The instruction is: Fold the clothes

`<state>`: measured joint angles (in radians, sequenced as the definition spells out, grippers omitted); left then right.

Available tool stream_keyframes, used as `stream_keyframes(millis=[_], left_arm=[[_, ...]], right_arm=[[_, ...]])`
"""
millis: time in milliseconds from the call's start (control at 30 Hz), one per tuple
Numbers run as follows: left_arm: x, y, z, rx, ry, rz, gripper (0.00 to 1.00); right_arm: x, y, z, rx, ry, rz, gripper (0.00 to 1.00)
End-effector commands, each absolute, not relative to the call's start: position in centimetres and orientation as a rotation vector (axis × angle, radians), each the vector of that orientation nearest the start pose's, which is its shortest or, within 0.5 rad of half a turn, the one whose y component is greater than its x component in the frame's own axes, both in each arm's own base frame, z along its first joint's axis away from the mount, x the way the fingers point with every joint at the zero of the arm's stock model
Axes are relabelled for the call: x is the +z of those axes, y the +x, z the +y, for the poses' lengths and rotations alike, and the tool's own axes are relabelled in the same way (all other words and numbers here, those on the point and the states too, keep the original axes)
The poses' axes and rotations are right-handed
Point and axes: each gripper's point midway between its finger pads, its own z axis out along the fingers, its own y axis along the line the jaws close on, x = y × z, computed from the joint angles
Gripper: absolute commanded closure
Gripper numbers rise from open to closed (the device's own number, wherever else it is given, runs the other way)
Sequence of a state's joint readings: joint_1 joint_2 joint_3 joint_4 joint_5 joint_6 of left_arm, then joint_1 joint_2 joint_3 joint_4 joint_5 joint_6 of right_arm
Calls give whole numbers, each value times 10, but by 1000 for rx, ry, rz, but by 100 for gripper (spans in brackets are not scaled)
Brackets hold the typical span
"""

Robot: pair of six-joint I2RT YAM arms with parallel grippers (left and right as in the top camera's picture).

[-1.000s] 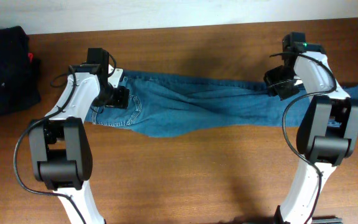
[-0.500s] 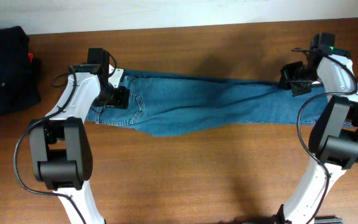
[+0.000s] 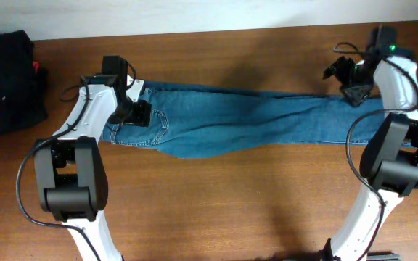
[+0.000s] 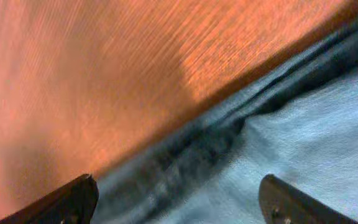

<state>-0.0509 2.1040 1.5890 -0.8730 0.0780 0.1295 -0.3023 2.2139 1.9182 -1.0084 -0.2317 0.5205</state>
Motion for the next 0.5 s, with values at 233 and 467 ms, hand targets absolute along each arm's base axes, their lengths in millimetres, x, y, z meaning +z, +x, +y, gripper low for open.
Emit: stream_keyframes(millis=[233, 467], left_arm=[[76, 479, -44, -181, 216, 2810, 75], [131, 506, -73, -364, 109, 2676, 99]], right_arm=[[94, 442, -81, 357, 312, 2989, 96], [94, 422, -26, 434, -99, 3088, 96]])
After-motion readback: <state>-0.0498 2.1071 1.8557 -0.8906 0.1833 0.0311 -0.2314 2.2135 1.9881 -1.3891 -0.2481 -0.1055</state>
